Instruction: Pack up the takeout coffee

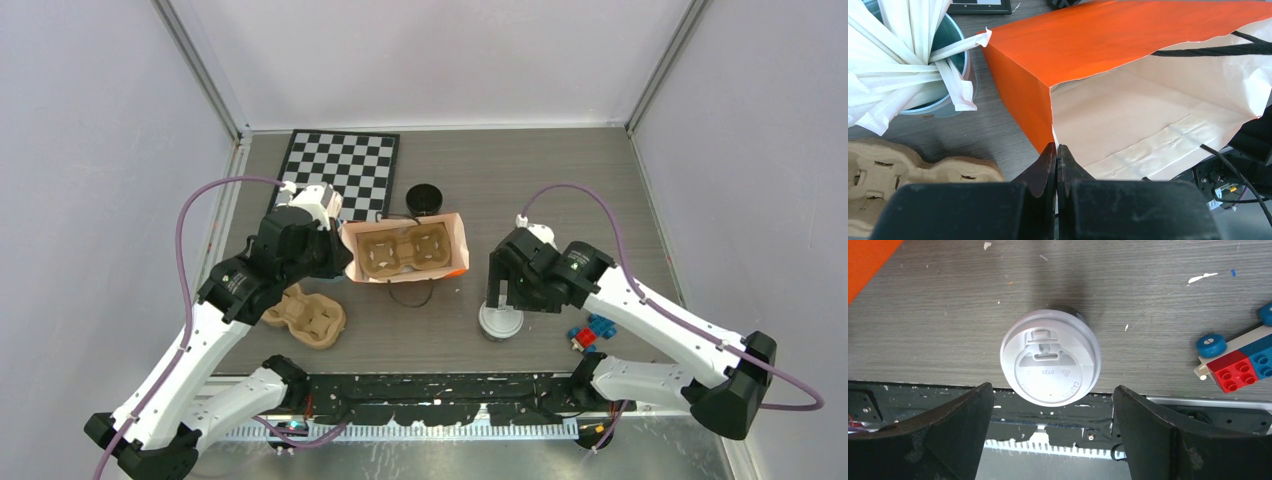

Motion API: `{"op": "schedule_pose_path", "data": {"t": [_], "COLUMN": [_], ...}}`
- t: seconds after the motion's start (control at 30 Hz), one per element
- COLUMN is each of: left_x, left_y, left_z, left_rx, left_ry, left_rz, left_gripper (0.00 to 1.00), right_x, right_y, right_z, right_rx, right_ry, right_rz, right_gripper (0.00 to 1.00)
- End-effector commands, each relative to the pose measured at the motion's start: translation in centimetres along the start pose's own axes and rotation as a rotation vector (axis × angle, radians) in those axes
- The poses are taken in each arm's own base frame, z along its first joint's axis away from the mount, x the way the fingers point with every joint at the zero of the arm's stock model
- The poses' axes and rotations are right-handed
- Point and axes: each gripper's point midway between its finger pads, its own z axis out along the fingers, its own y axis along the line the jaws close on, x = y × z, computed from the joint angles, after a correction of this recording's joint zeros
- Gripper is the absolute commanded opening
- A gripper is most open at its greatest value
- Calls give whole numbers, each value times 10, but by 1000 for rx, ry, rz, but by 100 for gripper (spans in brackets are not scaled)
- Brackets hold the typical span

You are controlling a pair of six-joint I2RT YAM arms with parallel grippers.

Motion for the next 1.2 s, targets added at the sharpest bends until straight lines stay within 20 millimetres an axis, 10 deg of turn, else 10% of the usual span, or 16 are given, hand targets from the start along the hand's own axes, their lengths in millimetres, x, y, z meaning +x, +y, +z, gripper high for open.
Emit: {"op": "schedule_pose_path", "data": {"t": [0.0, 1.17], "left_x": [-16, -19], "left_y": [-1, -2], "left_z": [-10, -7], "left_rx": [5, 2], "left_ry": [-58, -57], "left_rz": [14, 32], "left_gripper": [0, 0], "right_x": [1, -4], "right_y": [15, 6], "right_z": [-11, 22], "right_rx": [-21, -23], "right_ry": [98, -2], "right_rz": [-42, -129], "right_gripper": [93, 93]}}
